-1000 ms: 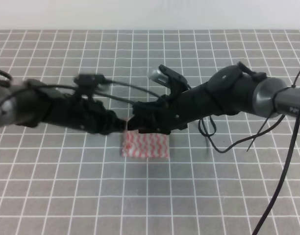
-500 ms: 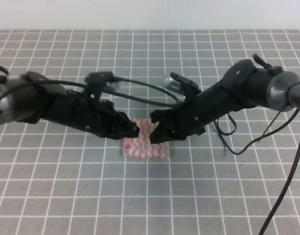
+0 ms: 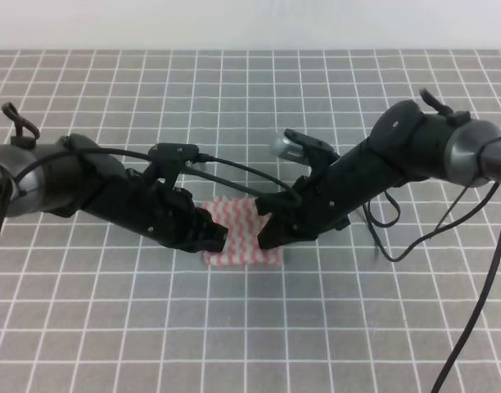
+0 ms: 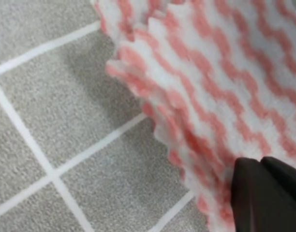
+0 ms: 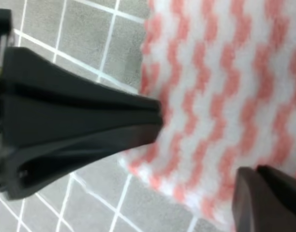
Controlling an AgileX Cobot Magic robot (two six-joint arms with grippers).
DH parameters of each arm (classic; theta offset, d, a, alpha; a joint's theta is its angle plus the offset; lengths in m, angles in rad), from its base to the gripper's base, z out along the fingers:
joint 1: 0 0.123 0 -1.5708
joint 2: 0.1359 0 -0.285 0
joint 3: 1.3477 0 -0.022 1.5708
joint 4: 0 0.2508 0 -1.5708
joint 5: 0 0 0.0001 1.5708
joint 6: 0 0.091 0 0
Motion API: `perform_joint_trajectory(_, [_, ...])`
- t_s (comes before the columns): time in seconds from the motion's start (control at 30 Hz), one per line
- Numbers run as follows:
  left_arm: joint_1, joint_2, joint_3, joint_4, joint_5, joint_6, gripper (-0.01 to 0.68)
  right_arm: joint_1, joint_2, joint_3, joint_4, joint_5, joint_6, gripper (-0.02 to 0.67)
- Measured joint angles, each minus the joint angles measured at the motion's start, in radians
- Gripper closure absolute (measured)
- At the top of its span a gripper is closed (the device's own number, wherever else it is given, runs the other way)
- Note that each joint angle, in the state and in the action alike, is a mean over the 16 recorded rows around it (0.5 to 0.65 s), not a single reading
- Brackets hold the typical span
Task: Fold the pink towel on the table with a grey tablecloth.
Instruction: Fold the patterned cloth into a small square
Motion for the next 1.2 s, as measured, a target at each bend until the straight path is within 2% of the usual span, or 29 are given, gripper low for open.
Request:
perform_joint_trajectory(0.33, [0.000, -0.017, -0.033, 0.014, -0.013, -0.008, 0.673, -0.001, 0.001, -0.034, -0.001, 0.011, 0.000, 0.650])
perform_joint_trajectory(0.73, [0.000, 0.003, -0.113, 0.024, -0.085, -0.009, 0.673, -0.003, 0.008, -0.100, 0.001, -0.089, 0.015, 0.650])
perform_joint_trajectory(1.2, [0.009, 0.052, -0.121, 0.045, -0.092, -0.009, 0.673, -0.031, 0.065, -0.107, 0.006, -0.127, 0.028, 0.650])
